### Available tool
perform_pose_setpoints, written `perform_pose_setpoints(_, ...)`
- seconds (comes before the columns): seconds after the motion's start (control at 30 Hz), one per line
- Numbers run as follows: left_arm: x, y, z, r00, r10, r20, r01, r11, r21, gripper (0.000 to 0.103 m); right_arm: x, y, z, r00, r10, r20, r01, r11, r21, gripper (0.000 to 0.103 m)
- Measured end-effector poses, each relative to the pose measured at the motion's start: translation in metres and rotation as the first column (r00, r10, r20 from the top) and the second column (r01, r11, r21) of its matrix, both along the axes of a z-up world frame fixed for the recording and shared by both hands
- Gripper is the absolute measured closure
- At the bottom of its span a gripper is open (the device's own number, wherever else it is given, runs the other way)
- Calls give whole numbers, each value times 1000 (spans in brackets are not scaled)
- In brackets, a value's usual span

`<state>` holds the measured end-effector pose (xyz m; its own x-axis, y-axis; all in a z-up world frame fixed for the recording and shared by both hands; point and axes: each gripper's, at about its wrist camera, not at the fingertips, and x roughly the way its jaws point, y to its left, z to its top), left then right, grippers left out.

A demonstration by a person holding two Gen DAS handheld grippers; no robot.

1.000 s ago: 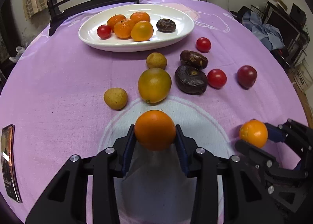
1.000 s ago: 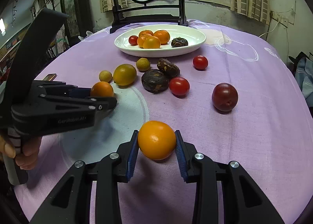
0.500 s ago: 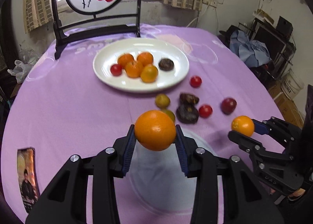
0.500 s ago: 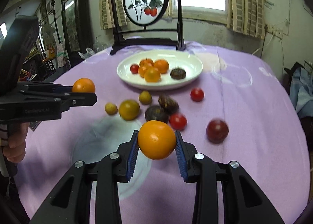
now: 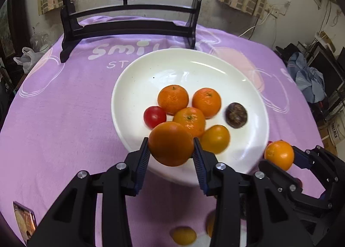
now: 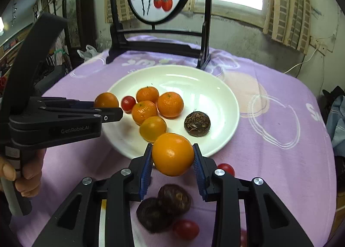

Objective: Organize fruits
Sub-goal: 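Lower both oranges onto the white plate and open both tools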

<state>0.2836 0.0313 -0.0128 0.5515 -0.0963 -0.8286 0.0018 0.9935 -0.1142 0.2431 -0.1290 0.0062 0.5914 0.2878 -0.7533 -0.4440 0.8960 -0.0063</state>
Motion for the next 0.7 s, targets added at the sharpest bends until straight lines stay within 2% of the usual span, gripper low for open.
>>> perform_pose_setpoints(0.13, 18, -2, -14, 1000, 5, -21, -5, 1000, 18, 64, 20, 9, -18, 1000, 4, -27, -5, 999, -40, 67)
perform_pose_setpoints(0.23, 24, -2, -14, 1000, -1, -18, 1, 1000, -5, 64, 30, 12, -26, 999, -5, -45, 2, 998, -56, 66)
perform_pose_setpoints(0.27, 25, -3, -13, 1000, 9, -22, -9, 1000, 0, 58, 34, 12, -30, 998, -4, -66, 0, 999, -55, 58)
perform_pose_setpoints(0.3, 25, -2, -12, 999, 32, -25, -32, 999, 12, 40, 35, 12, -31, 997, 1, -71, -4, 999, -40, 44)
perform_pose_setpoints(0.37, 19, 2, -4, 998, 62, -2, -62, 998, 12, 29, 31, 5, -24, 998, -41, -42, 41, 999, -12, 36)
perform_pose_setpoints(0.47, 3, 6, 11, 998, 59, 30, -59, 998, 8, 29, 20, -9, -11, 998, -52, -39, 54, 998, 38, 36)
perform_pose_setpoints(0.7, -49, 11, 38, 995, 67, 79, -66, 998, -11, 27, -23, -51, 12, 995, -97, -4, 97, 994, 52, 35)
